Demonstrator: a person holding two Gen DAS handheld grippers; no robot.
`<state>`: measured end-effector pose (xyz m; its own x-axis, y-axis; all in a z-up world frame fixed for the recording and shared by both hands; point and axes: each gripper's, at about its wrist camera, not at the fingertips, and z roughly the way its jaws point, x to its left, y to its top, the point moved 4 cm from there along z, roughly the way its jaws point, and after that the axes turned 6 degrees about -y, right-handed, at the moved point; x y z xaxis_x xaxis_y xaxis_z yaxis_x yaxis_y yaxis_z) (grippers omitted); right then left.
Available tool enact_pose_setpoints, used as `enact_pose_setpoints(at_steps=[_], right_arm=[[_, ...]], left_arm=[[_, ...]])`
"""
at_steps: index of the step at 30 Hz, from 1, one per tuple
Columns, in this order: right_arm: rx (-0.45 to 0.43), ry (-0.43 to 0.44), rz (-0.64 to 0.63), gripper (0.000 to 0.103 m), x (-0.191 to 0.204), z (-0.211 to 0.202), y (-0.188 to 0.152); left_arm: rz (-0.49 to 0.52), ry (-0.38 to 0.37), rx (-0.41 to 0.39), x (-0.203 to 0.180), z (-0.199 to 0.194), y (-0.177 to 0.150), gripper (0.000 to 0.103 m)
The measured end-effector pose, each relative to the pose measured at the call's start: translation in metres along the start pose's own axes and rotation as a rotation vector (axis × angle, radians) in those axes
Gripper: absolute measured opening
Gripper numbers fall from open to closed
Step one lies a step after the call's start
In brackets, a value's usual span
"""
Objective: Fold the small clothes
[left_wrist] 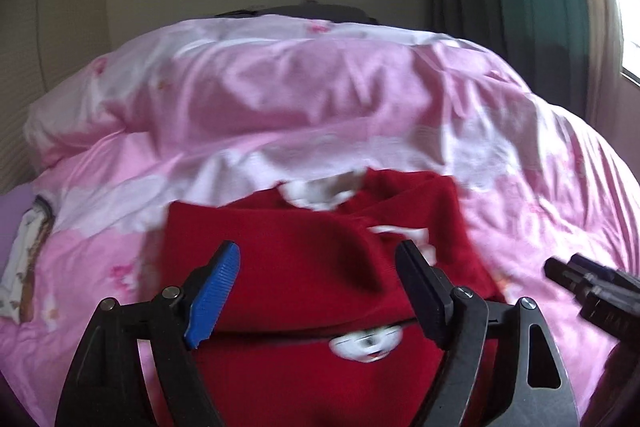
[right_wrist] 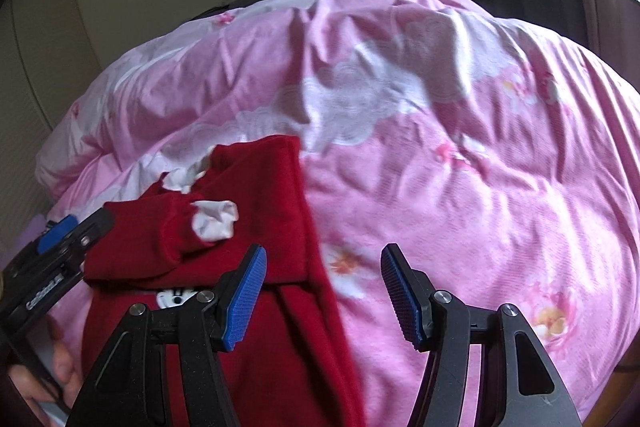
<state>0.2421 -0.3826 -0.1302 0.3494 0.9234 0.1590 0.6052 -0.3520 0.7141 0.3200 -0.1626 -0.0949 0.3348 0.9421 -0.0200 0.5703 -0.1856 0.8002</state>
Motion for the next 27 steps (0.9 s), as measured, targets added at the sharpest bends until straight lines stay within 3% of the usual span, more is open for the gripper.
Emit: enact_pose_setpoints(at_steps=[3, 8, 15, 16, 18, 19, 20, 27], right_arm=[[-0.008, 0.026, -0.052, 0.06, 0.027, 0.005, 0.0], [-0.001, 0.07, -0.137, 0.06, 0.069, 0.026, 0.001], [0.024, 0.096, -0.256, 0.059, 0.115, 0.062, 0.009], [0.029, 0.097, -0.259, 0.056, 0.118, 0.066, 0.011], [0.059, 0.095, -0.271, 0.038, 0.122, 0.079, 0.01], [0.092, 0.108, -0.273, 0.021, 0.123, 0.087, 0.007], [0.111, 0.114, -0.274, 0.009, 0.123, 0.092, 0.003], [0.094, 0.099, -0.27, 0.006, 0.11, 0.088, -0.013]], left_arm=[[-0.019, 0.06, 0.019, 0.036, -0.001, -0.014, 0.083], [-0.095, 0.101, 0.092, 0.089, 0.01, -0.046, 0.083], [-0.141, 0.104, 0.146, 0.117, 0.028, -0.076, 0.082], [-0.144, 0.101, 0.152, 0.118, 0.03, -0.078, 0.083], [-0.142, 0.105, 0.164, 0.121, 0.035, -0.082, 0.082], [-0.139, 0.111, 0.171, 0.122, 0.038, -0.083, 0.082], [-0.138, 0.115, 0.181, 0.124, 0.042, -0.084, 0.083], [-0.227, 0.124, 0.166, 0.153, 0.044, -0.086, 0.083]])
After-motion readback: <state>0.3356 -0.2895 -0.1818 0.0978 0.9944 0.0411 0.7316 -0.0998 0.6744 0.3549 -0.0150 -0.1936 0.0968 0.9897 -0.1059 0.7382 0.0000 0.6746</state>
